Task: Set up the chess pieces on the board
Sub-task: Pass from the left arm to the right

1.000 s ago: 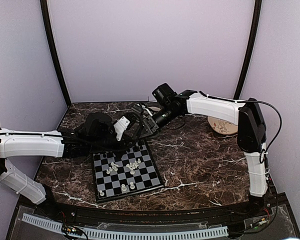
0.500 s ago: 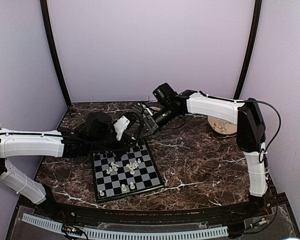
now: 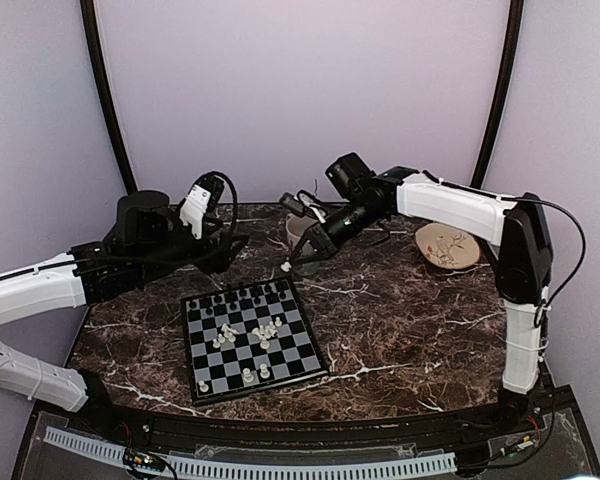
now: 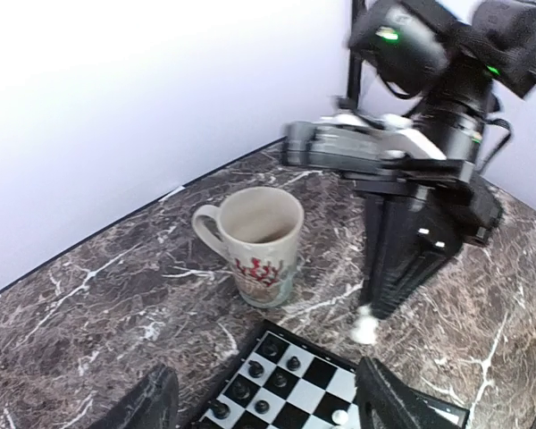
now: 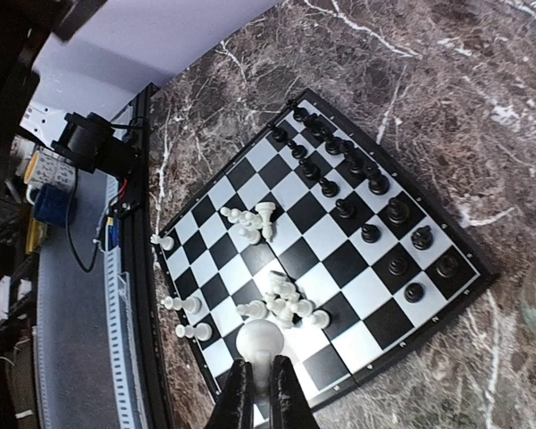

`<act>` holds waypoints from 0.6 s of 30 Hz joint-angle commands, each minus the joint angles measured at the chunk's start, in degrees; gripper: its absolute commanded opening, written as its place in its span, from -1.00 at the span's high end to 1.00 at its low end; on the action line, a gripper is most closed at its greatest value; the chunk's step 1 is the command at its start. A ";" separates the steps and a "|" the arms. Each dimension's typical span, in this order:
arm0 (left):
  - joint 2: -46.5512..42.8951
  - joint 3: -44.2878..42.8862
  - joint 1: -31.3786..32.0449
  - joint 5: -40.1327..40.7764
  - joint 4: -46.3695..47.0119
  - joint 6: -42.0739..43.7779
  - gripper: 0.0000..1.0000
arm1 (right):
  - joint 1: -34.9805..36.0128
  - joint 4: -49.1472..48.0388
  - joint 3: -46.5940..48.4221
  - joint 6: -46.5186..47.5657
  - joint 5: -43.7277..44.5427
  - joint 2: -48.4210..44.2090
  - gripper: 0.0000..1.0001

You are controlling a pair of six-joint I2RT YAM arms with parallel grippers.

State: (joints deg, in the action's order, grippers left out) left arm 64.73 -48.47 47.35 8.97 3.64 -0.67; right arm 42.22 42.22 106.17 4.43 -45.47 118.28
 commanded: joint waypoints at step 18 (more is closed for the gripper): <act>4.04 -4.70 -20.31 -8.38 -1.61 -6.35 -0.39 | 19.32 -5.76 -24.41 25.95 33.39 -14.62 1.00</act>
State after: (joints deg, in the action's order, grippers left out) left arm 70.65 -53.15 27.99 3.38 1.54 -5.48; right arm 57.45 39.86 83.53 26.30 -19.18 103.44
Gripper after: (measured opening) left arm 0.692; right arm 0.036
